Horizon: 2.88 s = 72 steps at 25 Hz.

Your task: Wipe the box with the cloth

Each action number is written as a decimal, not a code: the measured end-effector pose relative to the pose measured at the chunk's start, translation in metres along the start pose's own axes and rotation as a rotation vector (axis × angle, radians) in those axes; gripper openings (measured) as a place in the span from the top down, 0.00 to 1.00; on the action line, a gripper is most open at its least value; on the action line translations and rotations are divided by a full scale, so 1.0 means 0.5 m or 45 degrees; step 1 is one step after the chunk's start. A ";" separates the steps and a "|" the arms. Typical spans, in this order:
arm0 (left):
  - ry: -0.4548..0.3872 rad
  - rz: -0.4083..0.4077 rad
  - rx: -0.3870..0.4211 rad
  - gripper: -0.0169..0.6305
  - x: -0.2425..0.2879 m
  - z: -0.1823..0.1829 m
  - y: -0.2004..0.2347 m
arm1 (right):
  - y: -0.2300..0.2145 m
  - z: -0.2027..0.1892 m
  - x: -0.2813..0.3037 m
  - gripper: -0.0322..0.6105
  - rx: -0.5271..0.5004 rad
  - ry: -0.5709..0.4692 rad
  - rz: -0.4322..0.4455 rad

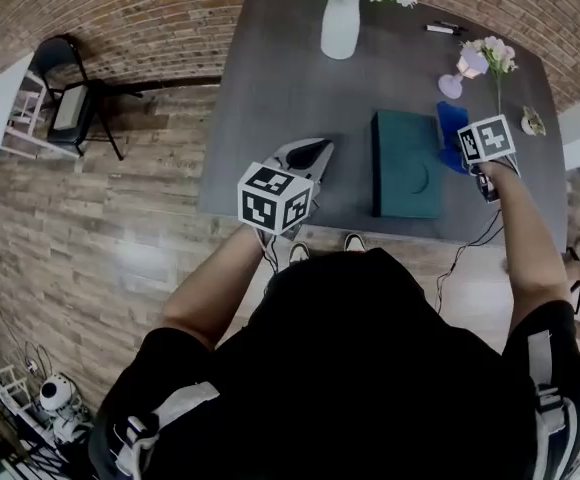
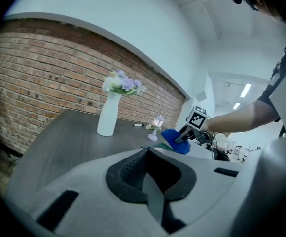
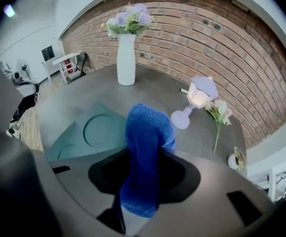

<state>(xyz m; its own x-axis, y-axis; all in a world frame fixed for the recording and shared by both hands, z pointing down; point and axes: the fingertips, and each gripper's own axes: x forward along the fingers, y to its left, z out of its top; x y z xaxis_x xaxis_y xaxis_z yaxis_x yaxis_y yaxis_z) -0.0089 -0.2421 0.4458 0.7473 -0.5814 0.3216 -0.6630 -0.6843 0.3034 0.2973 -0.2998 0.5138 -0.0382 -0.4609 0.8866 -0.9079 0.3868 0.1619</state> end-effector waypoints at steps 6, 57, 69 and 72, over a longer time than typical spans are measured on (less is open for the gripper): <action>-0.044 0.175 -0.058 0.96 -0.078 0.000 0.078 | 0.250 0.171 0.053 0.71 -0.231 -0.060 0.230; 0.066 0.001 0.012 0.96 -0.054 -0.025 -0.001 | 0.373 -0.013 -0.060 0.71 0.268 -0.202 0.521; 0.106 -0.092 0.089 0.96 0.079 -0.069 -0.293 | 0.126 -0.182 -0.150 0.71 0.070 -0.286 0.183; 0.083 0.033 0.070 0.96 0.046 -0.070 -0.281 | 0.237 -0.161 -0.126 0.71 -0.079 -0.286 0.326</action>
<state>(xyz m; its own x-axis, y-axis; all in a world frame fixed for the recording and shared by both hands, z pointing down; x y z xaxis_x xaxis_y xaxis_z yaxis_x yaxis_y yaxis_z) 0.1001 -0.1439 0.4422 0.7245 -0.5703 0.3870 -0.6771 -0.6938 0.2451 0.2259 -0.1608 0.5120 -0.3589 -0.5045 0.7853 -0.8301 0.5572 -0.0214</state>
